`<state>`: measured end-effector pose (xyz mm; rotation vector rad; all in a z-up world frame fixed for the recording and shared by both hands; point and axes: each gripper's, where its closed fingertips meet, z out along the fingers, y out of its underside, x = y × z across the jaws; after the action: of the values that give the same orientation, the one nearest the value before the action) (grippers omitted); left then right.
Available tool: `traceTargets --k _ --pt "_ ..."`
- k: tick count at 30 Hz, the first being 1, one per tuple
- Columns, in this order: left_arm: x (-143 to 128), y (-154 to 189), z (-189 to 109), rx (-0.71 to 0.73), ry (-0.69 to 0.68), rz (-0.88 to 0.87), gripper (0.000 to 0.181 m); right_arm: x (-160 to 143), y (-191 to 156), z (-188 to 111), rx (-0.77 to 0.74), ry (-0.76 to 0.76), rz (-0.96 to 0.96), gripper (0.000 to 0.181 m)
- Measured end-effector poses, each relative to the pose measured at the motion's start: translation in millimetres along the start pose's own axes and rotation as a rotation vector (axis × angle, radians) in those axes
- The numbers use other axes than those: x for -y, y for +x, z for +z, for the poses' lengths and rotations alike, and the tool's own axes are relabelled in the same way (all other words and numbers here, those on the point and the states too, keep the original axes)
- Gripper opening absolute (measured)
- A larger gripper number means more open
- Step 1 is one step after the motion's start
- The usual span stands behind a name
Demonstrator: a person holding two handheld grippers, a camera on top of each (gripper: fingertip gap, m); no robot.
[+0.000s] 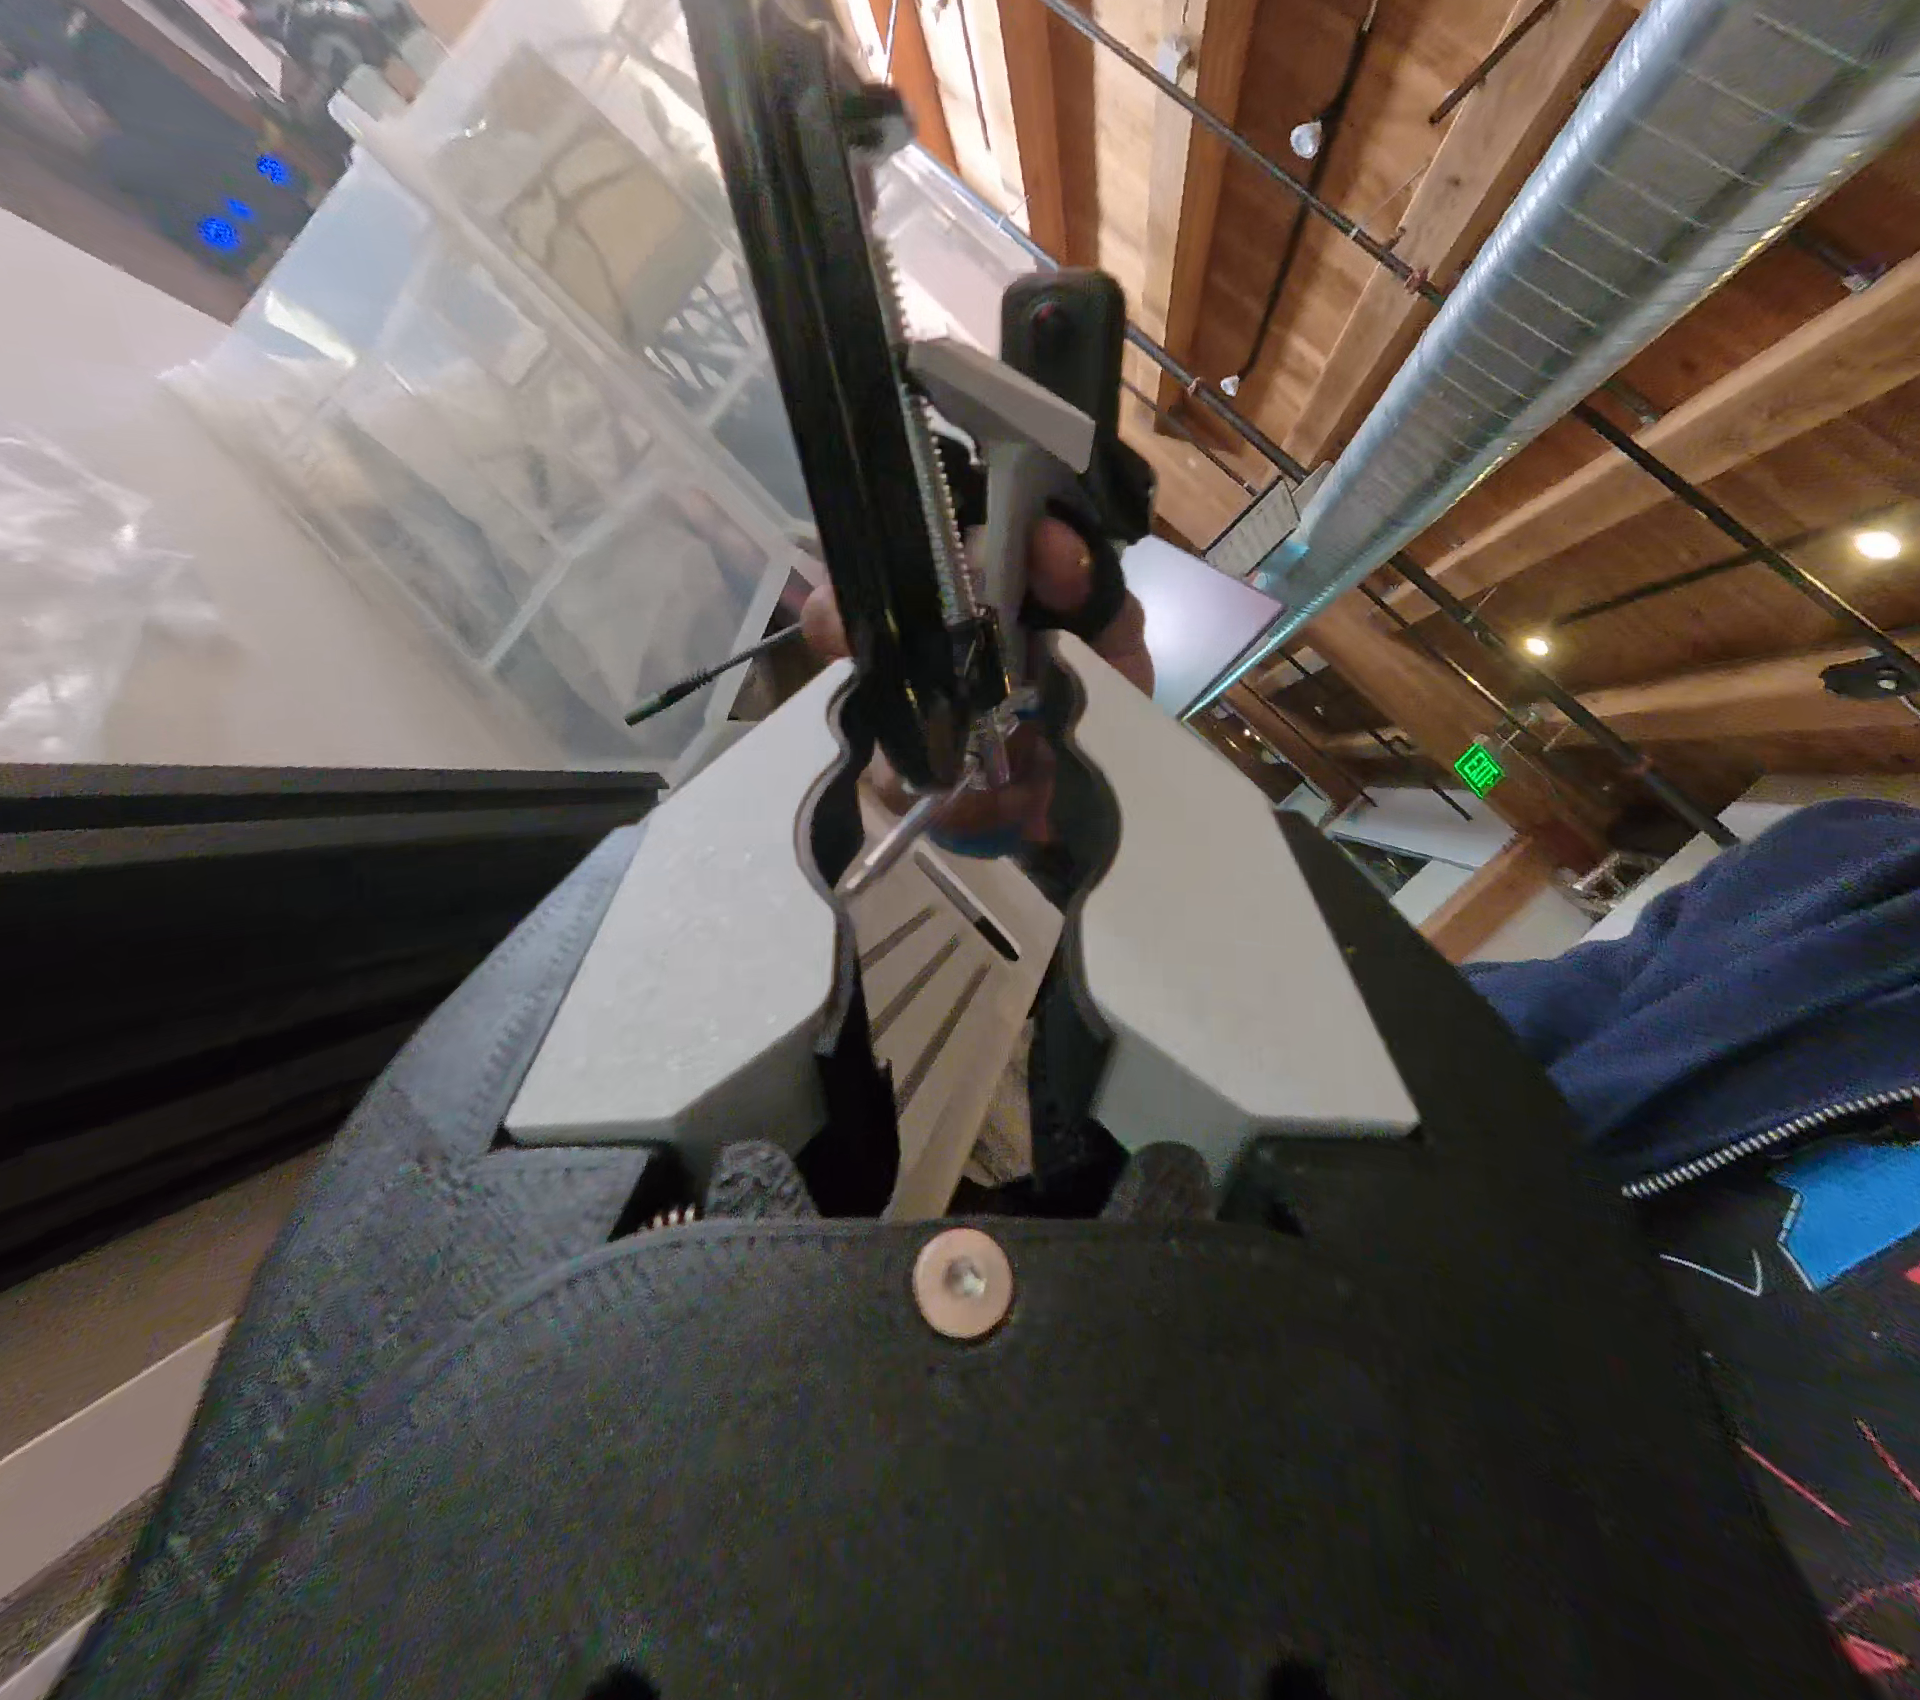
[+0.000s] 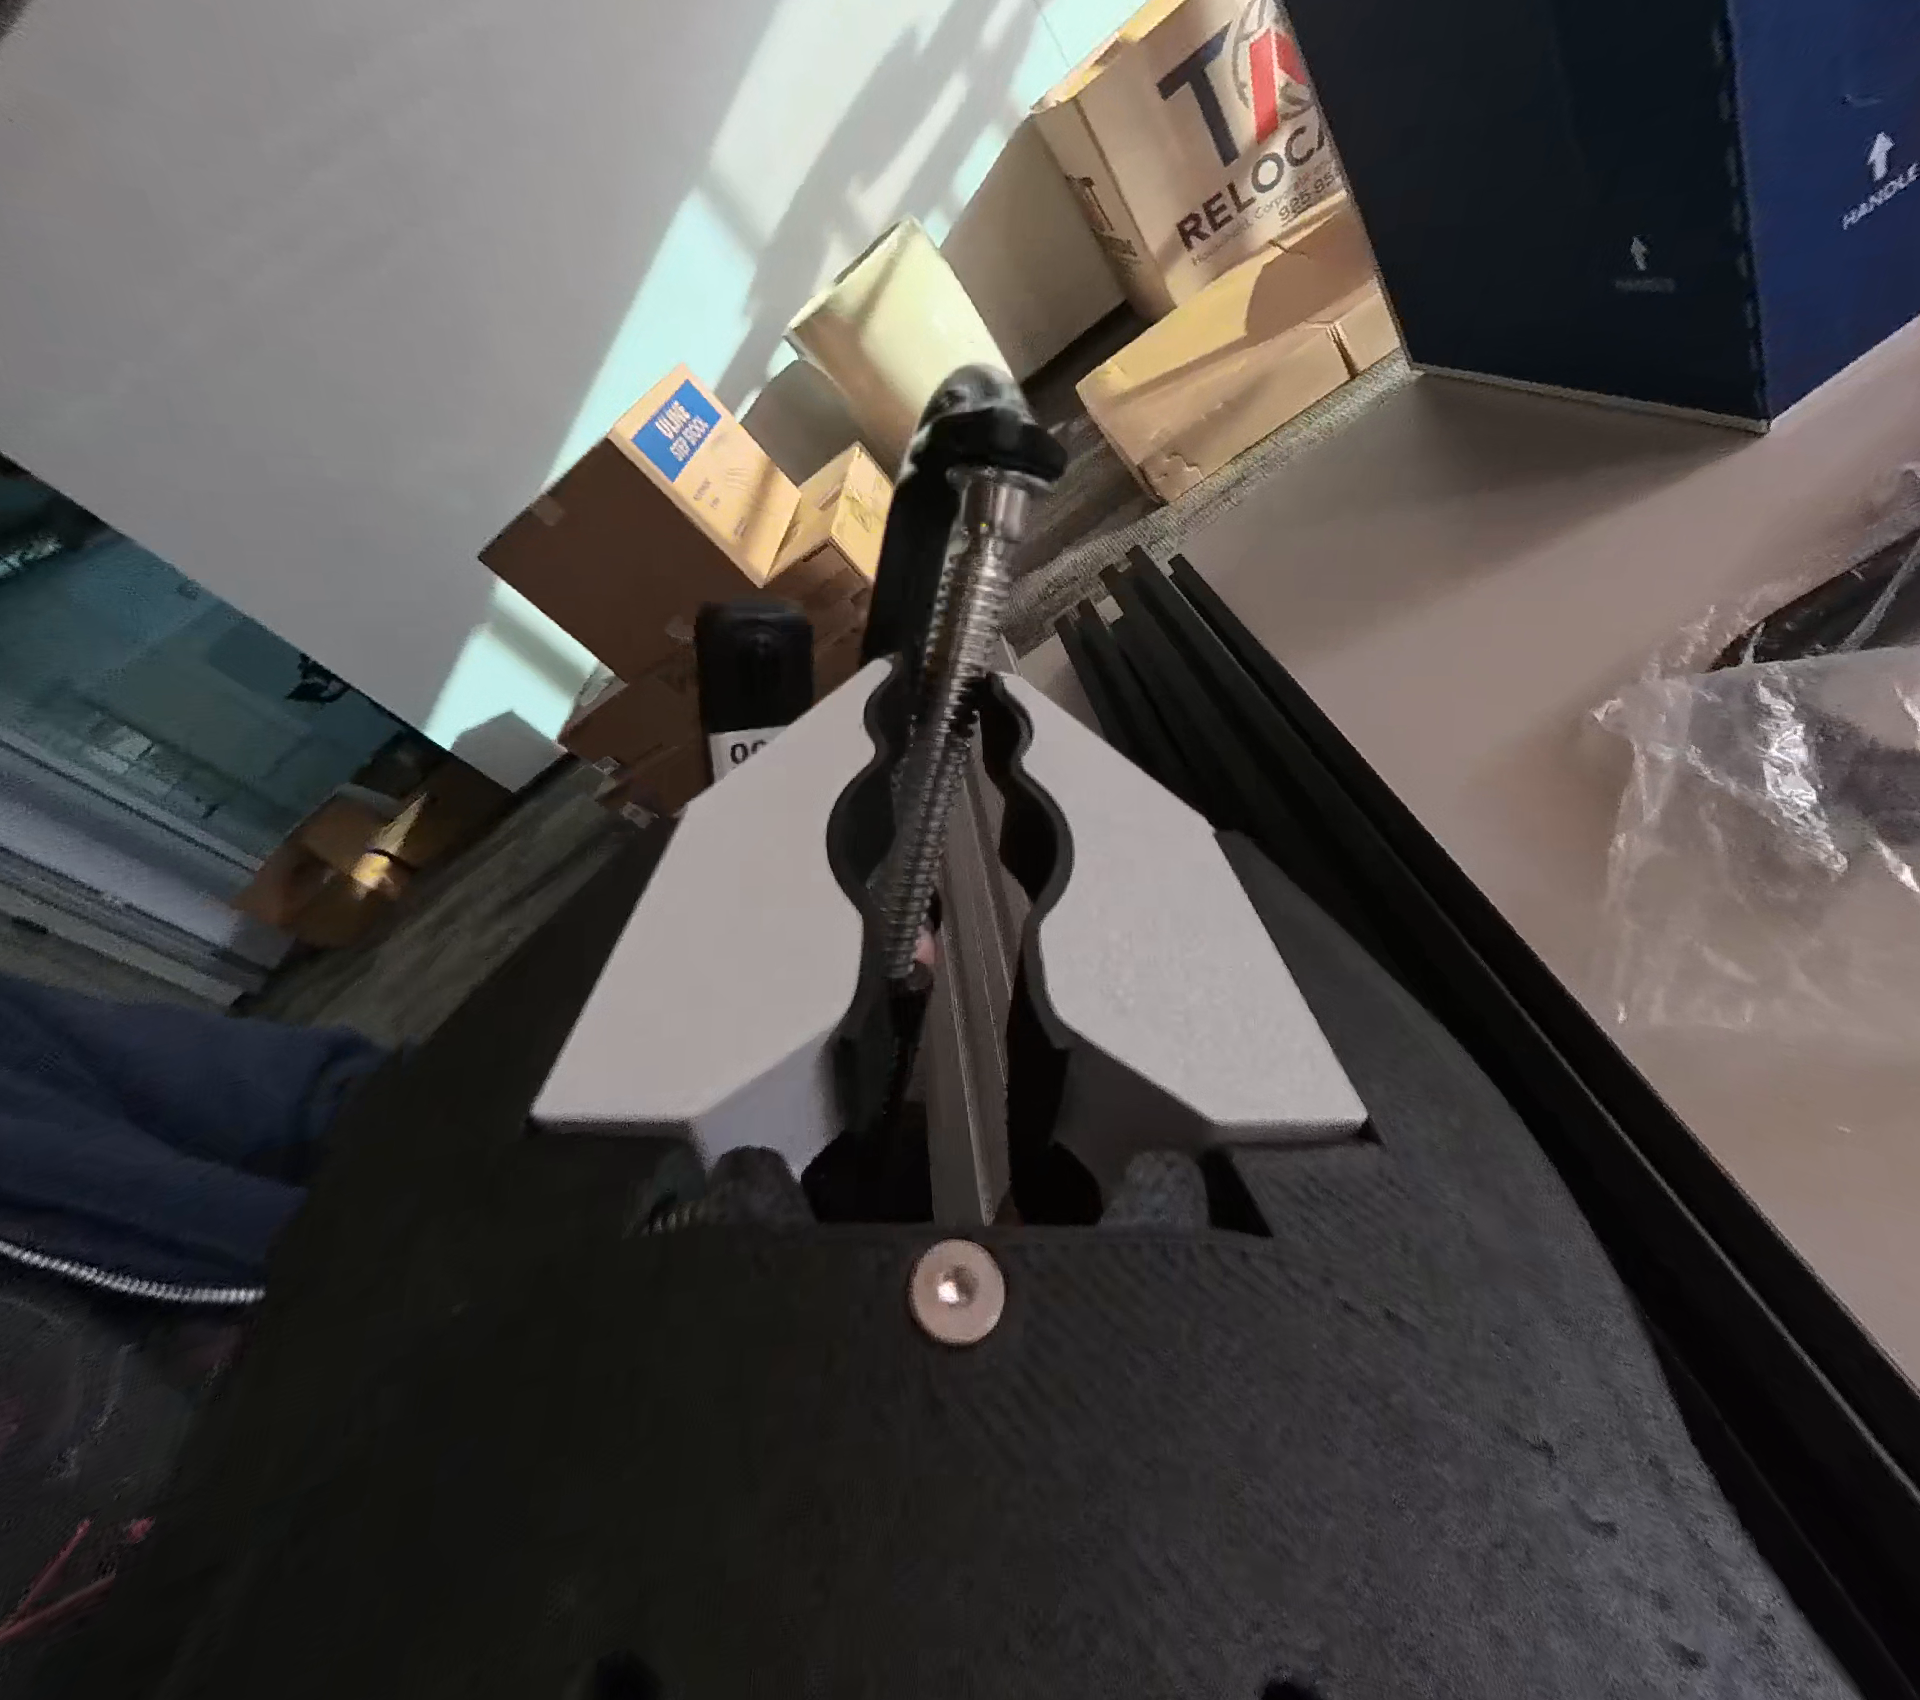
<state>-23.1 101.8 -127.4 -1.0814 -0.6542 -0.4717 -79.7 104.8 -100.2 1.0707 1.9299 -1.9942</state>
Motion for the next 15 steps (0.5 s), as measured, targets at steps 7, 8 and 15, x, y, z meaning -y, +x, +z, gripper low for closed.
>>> traceTargets --k 7,8,15 --pt "10.4 -1.0 3.4 -0.033 0.072 -0.072 0.038 -7.8 -22.5 7.4 0.036 -0.126 -0.137 0.007" --pt "12.7 -2.0 2.8 -0.026 0.081 -0.067 0.036 -9.8 -25.0 9.1 0.038 -0.139 -0.147 0.008" --pt "32.7 -8.5 -7.3 0.068 0.166 -0.046 0.029 -18.0 -34.4 17.2 0.022 -0.182 -0.201 0.008"
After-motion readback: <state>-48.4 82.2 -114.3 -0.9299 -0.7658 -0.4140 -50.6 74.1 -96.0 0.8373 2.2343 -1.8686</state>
